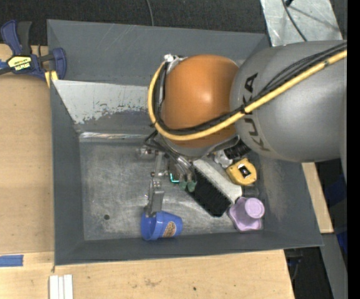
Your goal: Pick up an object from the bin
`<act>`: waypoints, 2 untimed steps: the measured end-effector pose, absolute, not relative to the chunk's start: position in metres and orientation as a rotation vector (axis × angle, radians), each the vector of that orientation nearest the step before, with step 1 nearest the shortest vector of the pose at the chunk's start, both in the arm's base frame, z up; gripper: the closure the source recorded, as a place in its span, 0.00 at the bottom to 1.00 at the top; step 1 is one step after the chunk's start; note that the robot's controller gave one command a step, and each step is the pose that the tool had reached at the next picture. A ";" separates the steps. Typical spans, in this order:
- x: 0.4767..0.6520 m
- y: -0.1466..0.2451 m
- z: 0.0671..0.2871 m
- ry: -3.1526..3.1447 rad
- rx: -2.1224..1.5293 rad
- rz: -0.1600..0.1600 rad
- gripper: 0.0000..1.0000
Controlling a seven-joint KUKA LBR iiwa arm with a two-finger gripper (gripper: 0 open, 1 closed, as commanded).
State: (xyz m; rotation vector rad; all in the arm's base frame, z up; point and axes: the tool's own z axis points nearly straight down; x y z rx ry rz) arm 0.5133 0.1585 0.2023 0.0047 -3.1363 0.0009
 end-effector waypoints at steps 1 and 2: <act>0.515 0.158 0.206 -3.144 0.001 -0.001 0.00; 0.507 0.141 0.192 -3.139 0.228 -0.003 0.00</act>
Offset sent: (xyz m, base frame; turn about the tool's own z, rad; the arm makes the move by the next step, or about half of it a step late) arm -0.0170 -0.0439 -0.0306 -0.3004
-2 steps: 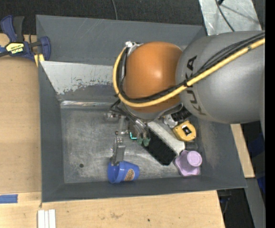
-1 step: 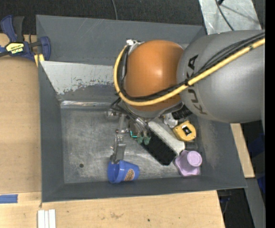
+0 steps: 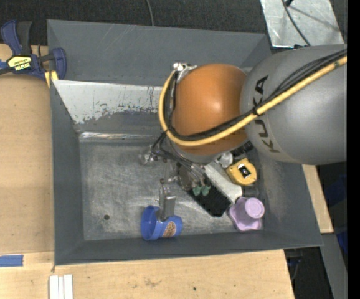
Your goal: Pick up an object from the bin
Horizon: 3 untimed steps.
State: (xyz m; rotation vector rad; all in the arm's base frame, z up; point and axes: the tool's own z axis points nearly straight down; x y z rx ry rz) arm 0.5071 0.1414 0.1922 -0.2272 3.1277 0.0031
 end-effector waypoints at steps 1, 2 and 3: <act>0.500 0.102 0.165 3.110 -0.426 0.000 0.00; 0.496 0.113 0.113 3.065 -0.660 -0.001 0.00; 0.502 0.103 0.076 2.867 -1.228 0.002 1.00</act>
Offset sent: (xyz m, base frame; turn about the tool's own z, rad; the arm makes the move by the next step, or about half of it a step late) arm -0.0187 -0.0116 -0.1222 -0.4059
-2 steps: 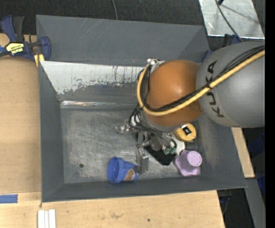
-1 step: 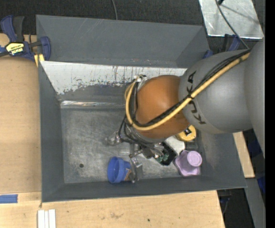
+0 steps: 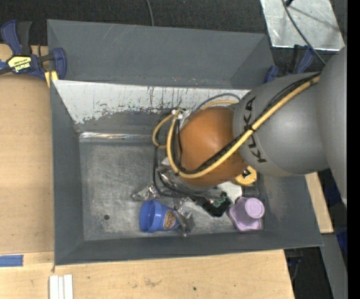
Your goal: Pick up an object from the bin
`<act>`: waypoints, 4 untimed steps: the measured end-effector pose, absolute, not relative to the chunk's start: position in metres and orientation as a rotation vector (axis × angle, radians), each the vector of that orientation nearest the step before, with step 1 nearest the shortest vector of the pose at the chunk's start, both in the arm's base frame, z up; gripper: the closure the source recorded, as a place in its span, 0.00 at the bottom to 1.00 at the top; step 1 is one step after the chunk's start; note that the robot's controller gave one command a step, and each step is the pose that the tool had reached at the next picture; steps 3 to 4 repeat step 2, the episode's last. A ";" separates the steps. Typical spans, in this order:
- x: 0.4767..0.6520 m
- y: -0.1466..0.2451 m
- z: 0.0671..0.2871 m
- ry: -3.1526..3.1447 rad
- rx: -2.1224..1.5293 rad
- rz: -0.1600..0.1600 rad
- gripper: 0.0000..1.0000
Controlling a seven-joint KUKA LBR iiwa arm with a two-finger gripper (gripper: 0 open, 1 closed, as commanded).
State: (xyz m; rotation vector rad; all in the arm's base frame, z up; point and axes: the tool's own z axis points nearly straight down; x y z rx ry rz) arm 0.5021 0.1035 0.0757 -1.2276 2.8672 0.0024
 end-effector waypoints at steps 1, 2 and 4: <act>0.502 0.104 0.076 2.867 -1.228 0.002 1.00; 0.527 0.156 0.207 2.777 -1.461 0.001 1.00; 0.527 0.156 0.207 2.777 -1.461 0.001 1.00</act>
Offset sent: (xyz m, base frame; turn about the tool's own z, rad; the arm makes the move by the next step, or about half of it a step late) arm 0.0235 0.0528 0.1302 -0.1625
